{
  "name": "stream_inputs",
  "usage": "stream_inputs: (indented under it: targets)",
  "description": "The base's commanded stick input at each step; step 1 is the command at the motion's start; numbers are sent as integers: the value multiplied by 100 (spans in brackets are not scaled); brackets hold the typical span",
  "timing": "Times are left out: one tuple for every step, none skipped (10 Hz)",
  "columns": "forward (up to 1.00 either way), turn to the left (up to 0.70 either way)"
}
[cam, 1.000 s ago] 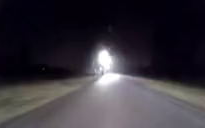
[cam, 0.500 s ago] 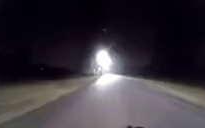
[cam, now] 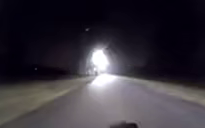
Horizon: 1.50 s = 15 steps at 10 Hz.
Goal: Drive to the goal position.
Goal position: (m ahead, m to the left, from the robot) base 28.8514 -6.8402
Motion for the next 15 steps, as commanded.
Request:
stream_inputs:
  targets:
    - [100, 0]
    - [100, 0]
    - [100, 0]
    - [100, 0]
    - [100, 0]
    - [100, 0]
    - [100, 0]
    - [100, 0]
    - [100, 0]
    - [100, 2]
    - [100, 7]
    - [100, 10]
    - [100, 10]
    - [100, 6]
    - [100, 5]
